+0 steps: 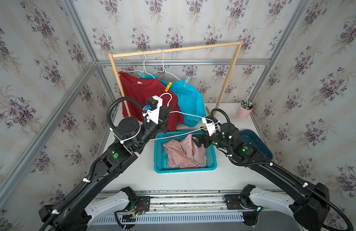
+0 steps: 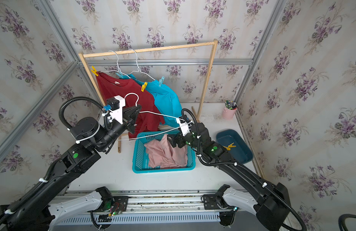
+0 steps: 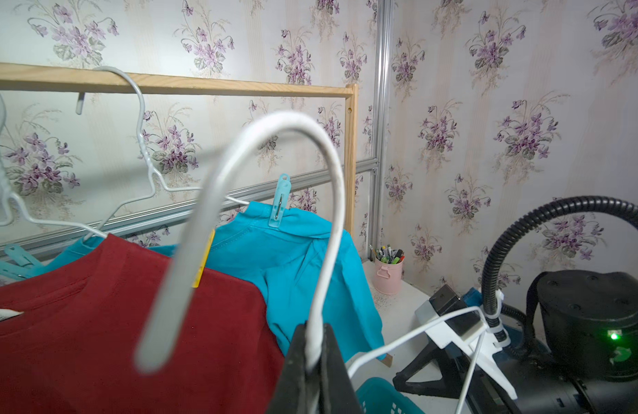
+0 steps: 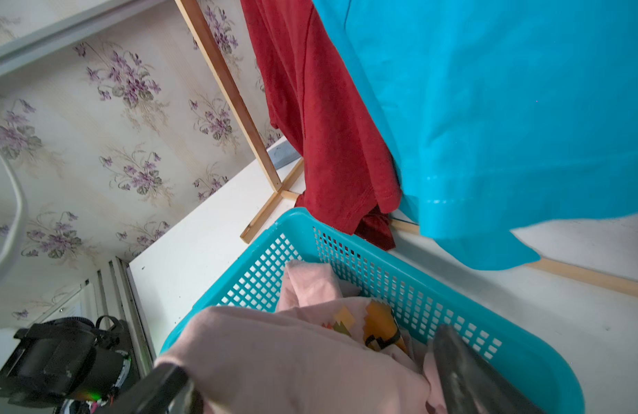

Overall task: Remove the clothespins securing t-shirts to the hanger
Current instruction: Place the T-shirt in the basket, then place the hanger on the clothes rail.

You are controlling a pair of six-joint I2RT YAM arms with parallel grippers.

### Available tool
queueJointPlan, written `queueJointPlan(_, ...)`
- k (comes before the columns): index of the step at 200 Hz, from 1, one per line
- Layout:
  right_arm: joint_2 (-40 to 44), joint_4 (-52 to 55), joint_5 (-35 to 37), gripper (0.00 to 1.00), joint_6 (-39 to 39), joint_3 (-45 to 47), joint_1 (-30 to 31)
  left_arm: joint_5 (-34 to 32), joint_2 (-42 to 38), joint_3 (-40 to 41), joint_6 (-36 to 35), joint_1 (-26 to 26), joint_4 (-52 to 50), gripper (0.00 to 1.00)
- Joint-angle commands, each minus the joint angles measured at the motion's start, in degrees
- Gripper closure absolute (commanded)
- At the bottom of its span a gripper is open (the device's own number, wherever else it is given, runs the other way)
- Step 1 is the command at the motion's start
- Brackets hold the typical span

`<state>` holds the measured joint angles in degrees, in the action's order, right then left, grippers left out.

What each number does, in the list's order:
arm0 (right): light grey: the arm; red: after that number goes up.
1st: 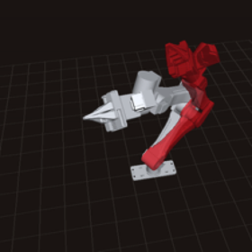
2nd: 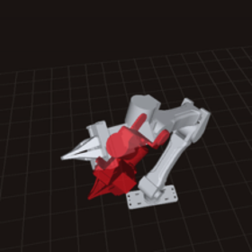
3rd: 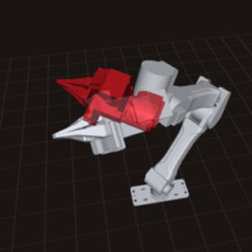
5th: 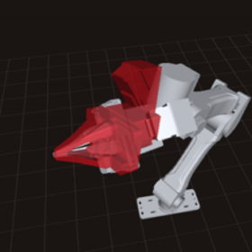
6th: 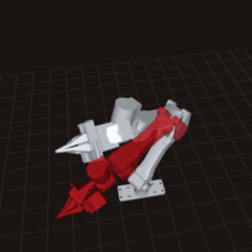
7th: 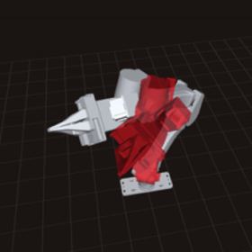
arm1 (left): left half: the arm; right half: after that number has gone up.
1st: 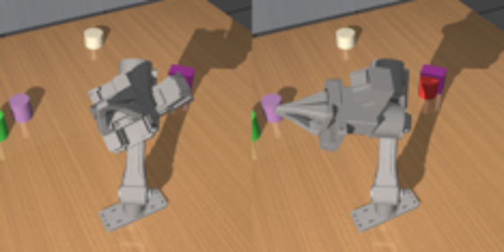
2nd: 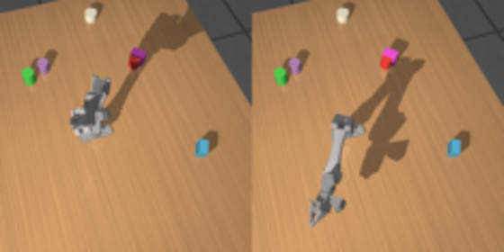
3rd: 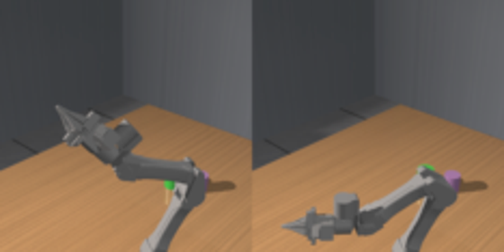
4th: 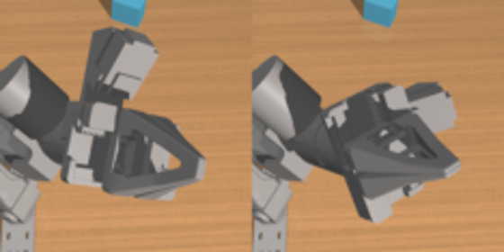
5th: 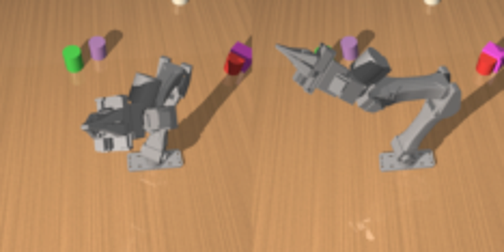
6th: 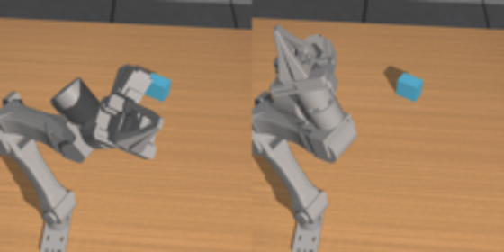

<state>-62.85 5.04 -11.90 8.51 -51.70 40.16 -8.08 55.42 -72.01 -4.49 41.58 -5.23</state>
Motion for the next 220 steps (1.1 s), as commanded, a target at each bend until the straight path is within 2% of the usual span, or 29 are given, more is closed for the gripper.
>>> queueJointPlan(1, -1.35, 5.83, -1.79, 0.07, -4.53, -1.28, 0.1, -5.29, -1.79, 0.01, -4.78, -1.01, -5.13, 1.0)
queueJointPlan(11, -4.2, 10.04, -3.4, 0.08, -5.99, -3.25, 0.14, -5.2, -2.59, 0.28, -4.58, -1.33, -5.09, 1.0)
queueJointPlan(33, -12.92, 27.95, -9.93, 0.19, -10.88, -14.15, 0.14, -6.76, -3.57, 0.83, -5.69, -1.5, -6.09, 1.0)
queueJointPlan(43, -15.05, 35.93, -9.03, 0.12, -11.79, -18.16, 0.18, -7.3, -4.18, 1.69, -5.73, -1.58, -6.02, 1.0)
queueJointPlan(57, -13.87, 40.73, -4.22, 0.07, -13.19, -18.86, 0.18, -6.41, -4.64, 2.72, -5.36, -2.19, -5.52, 1.0)
queueJointPlan(76, -9.48, 39.83, 2.64, 0.01, -14.25, -16.68, 0.1, -4.04, -4.29, 3.18, -4.74, -2.9, -4.48, 1.0)
queueJointPlan(105, -6.36, 38.17, 2.29, 0.0, -14.12, -16.66, -1.17, 2.69, -3.29, 1.35, -6.15, -3.61, -4.84, 1.0)
queueJointPlan(130, -2.84, 37.35, 6.32, 0.0, -12.98, -16.34, -3.64, 8.54, -3.47, 0.64, -8.32, -4.32, -5.56, 1.0)
queueJointPlan(147, 0.94, 34.54, 9.69, 0.0, -9.3, -14.8, -6.78, 11.16, -3.3, 0.2, -8.4, -4.71, -5.66, 1.0)
queueJointPlan(165, 4.5, 30.72, 6.64, 0.0, -4.58, -12.16, -13.83, 19.76, -3.4, -0.02, -9.06, -4.93, -5.17, 0.99)
queueJointPlan(181, 6.33, 28.71, 6.58, 0.0, -3.2, -10.35, -15.67, 26.93, -2.57, -1.03, -8.74, -5.07, -5.14, 0.99)
queueJointPlan(190, 7.01, 28.13, 5.07, 0.0, -4.83, -10.21, -15.67, 30.59, -1.79, -1.82, -8.27, -5.1, -5.34, 1.0)
queueJointPlan(220, 11.0, 29.17, -7.91, 0.02, -13.76, -13.28, -15.73, 44.46, 2.59, -6.76, -7.82, -7.99, -10.48, 1.0)
